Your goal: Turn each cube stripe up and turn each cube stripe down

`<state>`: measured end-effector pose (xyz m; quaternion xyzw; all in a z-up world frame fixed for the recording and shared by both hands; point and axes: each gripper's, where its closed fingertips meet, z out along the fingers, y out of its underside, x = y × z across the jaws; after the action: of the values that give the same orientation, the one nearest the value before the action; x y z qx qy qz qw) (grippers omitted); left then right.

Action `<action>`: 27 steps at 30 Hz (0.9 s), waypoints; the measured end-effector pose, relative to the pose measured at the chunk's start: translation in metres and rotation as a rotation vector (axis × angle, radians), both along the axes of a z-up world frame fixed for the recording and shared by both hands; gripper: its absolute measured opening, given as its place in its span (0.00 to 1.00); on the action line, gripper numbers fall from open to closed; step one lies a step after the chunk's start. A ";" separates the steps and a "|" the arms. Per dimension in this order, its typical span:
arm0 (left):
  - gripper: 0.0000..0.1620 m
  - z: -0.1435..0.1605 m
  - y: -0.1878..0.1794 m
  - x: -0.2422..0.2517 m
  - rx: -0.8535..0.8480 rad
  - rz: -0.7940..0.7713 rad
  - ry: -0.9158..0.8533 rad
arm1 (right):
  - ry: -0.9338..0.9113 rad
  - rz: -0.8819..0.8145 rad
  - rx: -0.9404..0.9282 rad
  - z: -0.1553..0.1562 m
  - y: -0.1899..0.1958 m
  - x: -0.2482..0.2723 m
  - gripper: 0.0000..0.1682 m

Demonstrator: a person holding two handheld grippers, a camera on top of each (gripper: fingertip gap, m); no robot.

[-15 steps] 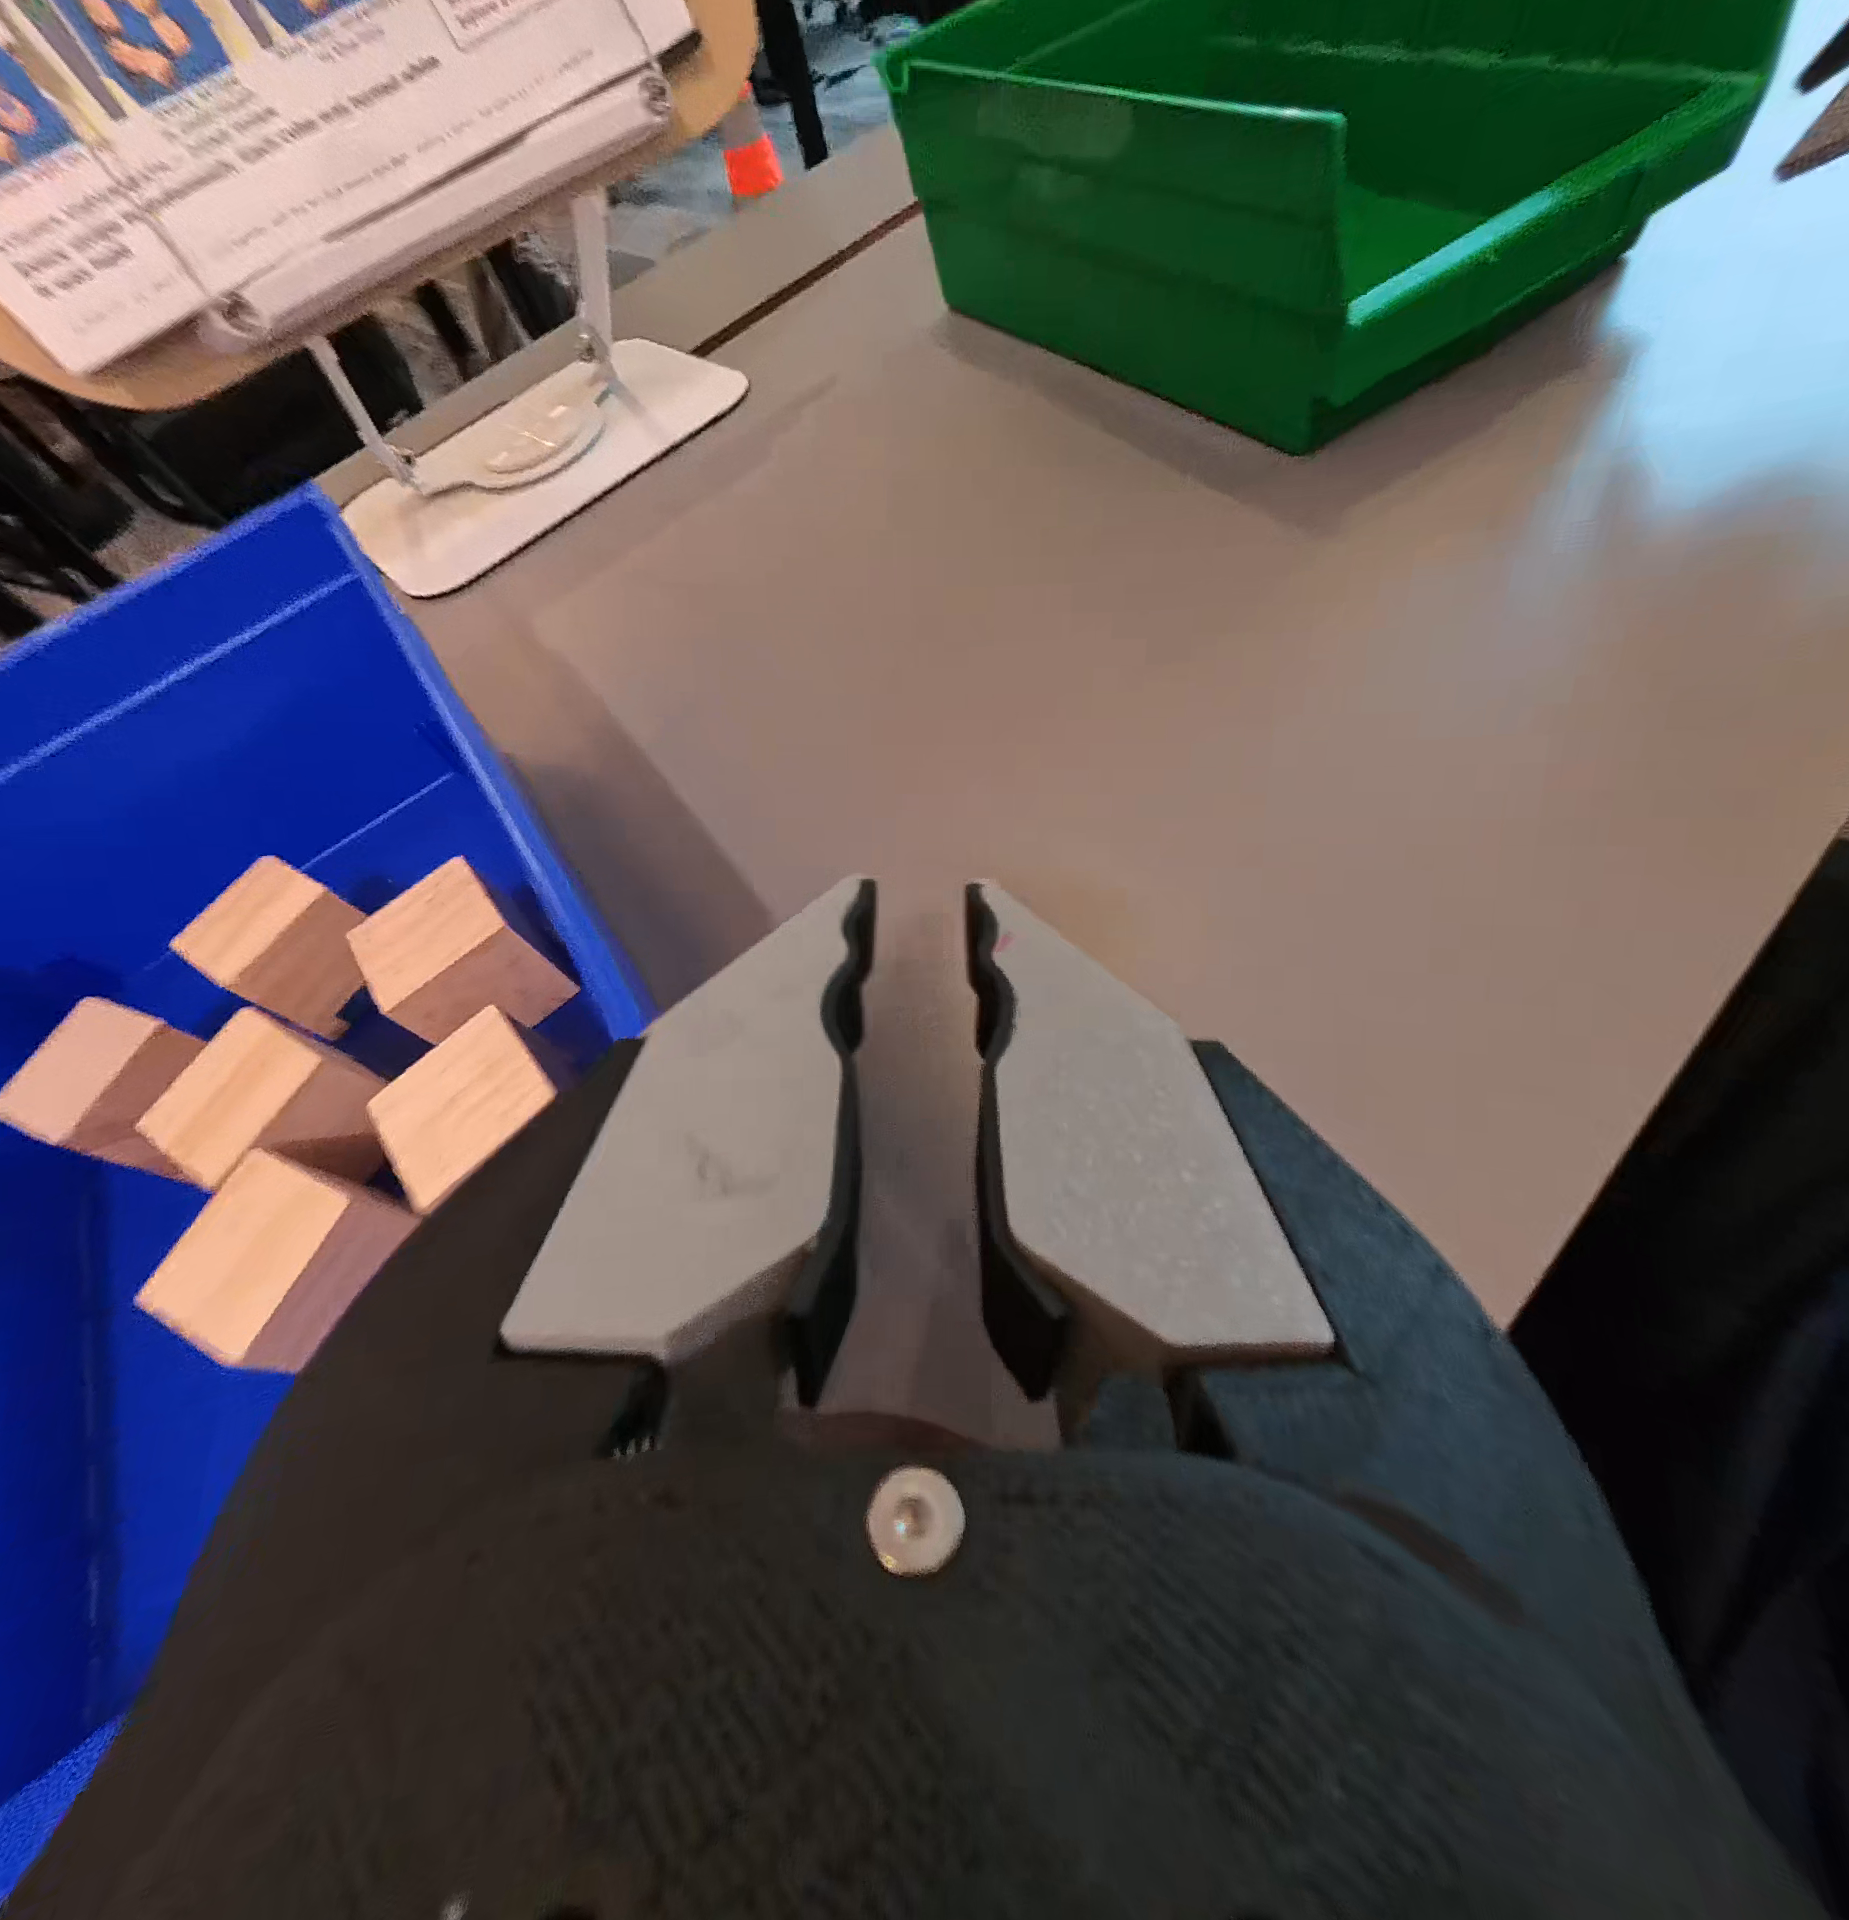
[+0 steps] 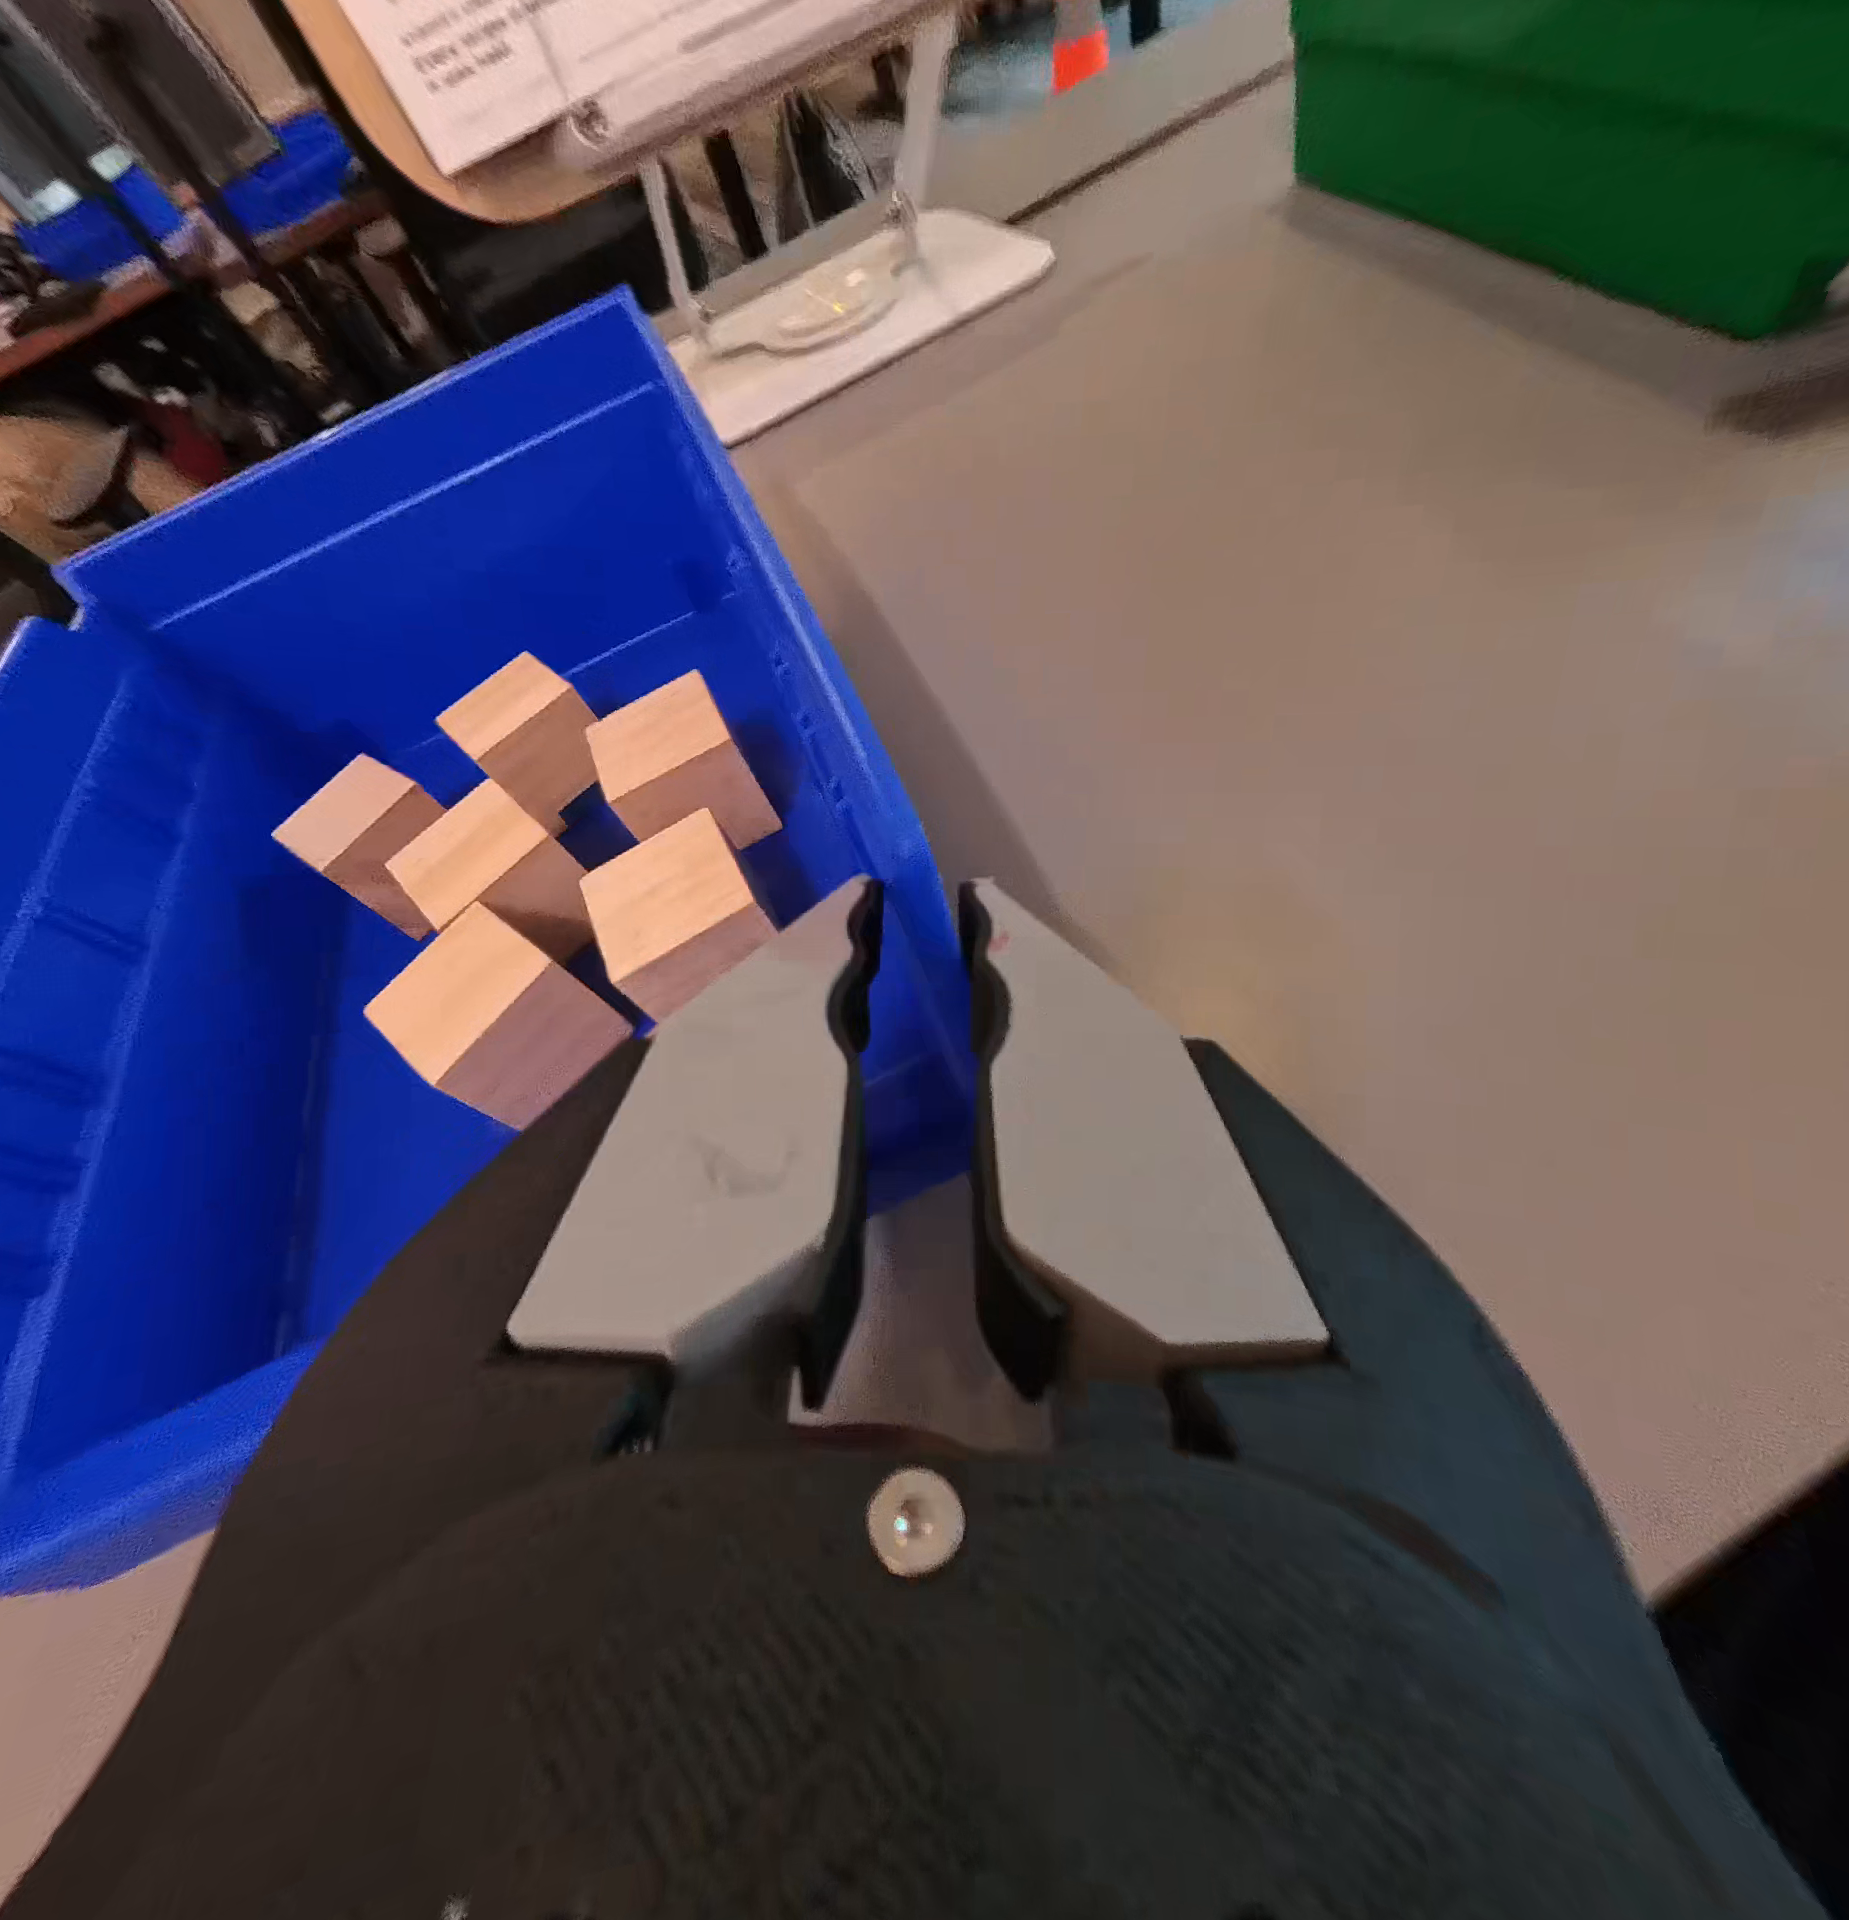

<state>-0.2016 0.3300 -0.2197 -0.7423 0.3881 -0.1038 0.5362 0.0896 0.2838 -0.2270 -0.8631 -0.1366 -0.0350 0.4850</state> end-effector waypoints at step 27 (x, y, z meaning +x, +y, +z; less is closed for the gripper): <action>0.01 0.021 0.049 -0.011 0.135 0.329 -0.136 | -0.007 -0.310 0.008 -0.006 -0.020 0.108 0.02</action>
<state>-0.2124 0.3789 -0.1991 -0.7492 0.2306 -0.0386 0.6197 0.1976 0.2638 -0.2326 -0.8716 -0.0035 -0.1131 0.4769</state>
